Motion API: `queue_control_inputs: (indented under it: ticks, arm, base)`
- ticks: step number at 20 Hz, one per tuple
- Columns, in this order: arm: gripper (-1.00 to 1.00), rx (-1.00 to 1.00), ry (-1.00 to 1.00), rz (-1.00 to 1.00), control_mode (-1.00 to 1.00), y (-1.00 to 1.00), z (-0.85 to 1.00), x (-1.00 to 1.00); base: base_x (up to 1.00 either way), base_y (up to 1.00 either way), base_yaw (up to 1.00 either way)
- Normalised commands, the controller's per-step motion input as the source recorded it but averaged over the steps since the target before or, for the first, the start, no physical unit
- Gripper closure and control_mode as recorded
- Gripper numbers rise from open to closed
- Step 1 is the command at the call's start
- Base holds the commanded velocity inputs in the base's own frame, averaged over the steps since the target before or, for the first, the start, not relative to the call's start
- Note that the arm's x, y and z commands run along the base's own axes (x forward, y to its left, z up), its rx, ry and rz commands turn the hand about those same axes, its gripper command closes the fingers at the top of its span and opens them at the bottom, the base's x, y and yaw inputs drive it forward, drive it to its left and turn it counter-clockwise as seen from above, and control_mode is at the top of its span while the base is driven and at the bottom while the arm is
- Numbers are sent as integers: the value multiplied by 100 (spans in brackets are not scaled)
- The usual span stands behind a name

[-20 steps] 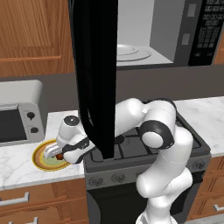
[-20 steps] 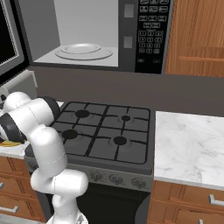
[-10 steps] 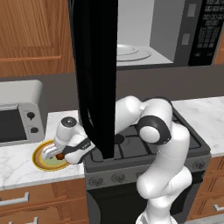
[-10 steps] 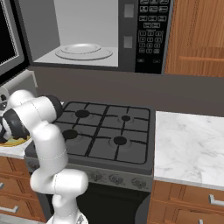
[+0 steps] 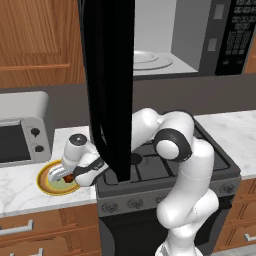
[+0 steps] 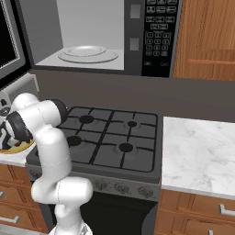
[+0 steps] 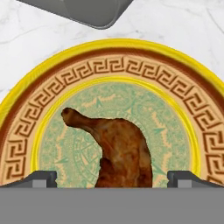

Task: Pick the chicken drumstick from the counter and place it in the microwave. Then turn on the microwave.

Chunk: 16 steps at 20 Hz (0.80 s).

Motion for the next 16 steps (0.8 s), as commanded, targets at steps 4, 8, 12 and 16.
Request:
queue_control_inputs:
  ticks: [4,8,12,16]
  arm:
    - [-100,0,0,0,-100,0,-6,8]
    - [-100,0,0,0,-100,0,-7,8]
    - [-100,0,0,0,-100,0,-7,7]
    - [-100,0,0,0,-100,2,-8,6]
  base:
    - [0,0,0]
    - [0,0,0]
    - [0,0,0]
    - [0,0,0]
